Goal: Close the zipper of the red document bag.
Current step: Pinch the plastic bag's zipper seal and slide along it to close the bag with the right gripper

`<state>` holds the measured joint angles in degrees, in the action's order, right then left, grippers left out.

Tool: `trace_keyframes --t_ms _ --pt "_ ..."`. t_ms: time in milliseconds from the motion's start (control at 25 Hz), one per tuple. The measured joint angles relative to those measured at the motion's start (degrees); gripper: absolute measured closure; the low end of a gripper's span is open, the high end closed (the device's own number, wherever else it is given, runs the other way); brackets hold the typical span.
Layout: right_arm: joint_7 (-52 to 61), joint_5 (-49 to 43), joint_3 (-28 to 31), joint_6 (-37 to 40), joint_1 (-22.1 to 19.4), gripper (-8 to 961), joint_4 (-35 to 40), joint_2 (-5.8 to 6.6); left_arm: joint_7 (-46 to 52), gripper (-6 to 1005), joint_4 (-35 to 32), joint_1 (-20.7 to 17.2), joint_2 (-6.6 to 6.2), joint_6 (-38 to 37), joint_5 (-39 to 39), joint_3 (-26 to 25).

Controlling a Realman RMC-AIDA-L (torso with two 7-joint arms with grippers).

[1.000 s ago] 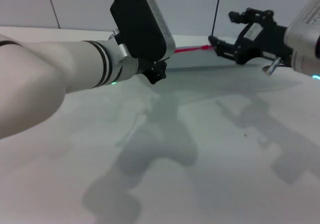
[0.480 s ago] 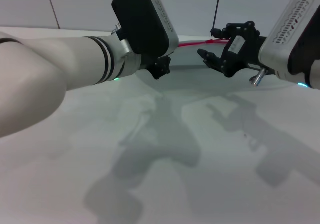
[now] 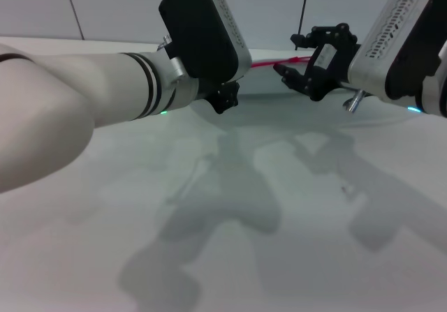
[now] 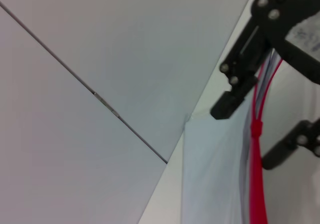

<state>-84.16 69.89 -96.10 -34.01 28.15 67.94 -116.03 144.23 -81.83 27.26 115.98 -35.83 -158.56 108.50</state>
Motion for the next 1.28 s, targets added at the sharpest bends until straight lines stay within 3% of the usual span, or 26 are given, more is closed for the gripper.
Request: trace_keyframes --t_ms 480,720,1280 --pt "-0.13 -0.02 -0.35 0.19 0.78 578 -1.75 0.02 0.0 940 0.0 -0.14 -0.06 -0.04 0.0 -0.17" --pt "0.03 -0.02 -0.66 0.04 1.34 722 -2.28 -0.07 0.0 936 0.0 0.06 -0.03 -0.04 0.0 -0.06" --pt "0.09 -0.09 -0.32 0.57 1.4 817 -4.64 0.03 0.0 926 -0.02 -0.93 0.03 0.11 0.01 -0.37"
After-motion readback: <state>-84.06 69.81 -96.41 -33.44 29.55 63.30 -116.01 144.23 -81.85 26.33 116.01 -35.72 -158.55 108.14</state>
